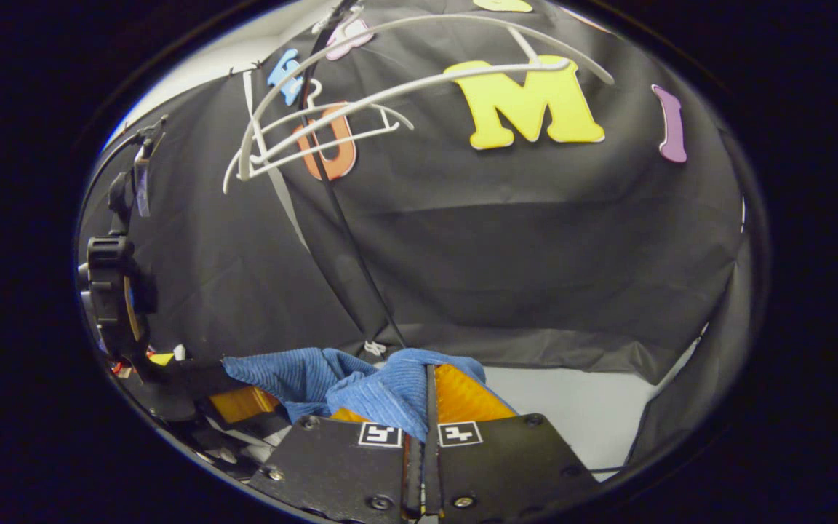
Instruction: Grasp the clothes on the hanger with both hands and then place them into the laundry hamper below.
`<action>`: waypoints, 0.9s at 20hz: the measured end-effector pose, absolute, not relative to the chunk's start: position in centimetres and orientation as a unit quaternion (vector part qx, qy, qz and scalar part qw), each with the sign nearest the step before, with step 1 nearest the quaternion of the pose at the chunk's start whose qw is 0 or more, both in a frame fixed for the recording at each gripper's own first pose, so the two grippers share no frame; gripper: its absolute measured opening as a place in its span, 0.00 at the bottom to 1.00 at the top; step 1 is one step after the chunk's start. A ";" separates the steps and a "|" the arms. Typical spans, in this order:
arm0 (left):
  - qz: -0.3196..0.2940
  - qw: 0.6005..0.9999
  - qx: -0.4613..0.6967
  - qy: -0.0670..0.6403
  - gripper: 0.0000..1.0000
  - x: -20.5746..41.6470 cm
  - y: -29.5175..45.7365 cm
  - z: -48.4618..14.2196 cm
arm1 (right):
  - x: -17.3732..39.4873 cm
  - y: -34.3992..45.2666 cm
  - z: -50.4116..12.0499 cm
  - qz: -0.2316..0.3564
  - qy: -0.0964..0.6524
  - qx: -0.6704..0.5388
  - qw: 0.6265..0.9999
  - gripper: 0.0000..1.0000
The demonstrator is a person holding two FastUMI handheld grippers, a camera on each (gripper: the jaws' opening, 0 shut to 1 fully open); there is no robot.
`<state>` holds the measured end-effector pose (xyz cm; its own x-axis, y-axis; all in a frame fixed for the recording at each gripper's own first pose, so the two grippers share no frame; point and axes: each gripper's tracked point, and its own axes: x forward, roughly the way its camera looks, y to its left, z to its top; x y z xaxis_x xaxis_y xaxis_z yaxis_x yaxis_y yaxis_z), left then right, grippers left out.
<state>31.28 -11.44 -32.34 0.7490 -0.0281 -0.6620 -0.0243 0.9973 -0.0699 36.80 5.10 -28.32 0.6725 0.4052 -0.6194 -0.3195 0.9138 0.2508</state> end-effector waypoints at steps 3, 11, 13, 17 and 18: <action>-0.003 0.918 -0.036 0.395 0.07 30.0 -11.7 -35.2 | 36.1 4.7 -30.5 0.187 0.384 0.037 0.904 0.05; 0.014 0.888 -0.021 0.460 0.07 27.5 -10.2 -39.2 | 35.4 5.0 -33.6 0.176 0.428 -0.001 0.886 0.06; 0.017 0.890 -0.013 0.456 0.12 27.5 -9.7 -39.2 | 35.2 5.0 -33.9 0.177 0.430 -0.003 0.886 0.05; 0.006 0.898 -0.014 0.440 0.46 28.4 -9.8 -38.7 | 36.0 4.7 -32.8 0.172 0.404 -0.014 0.898 0.43; 0.009 0.900 -0.013 0.435 0.73 28.5 -9.6 -38.6 | 36.4 4.4 -32.5 0.165 0.394 -0.014 0.904 0.49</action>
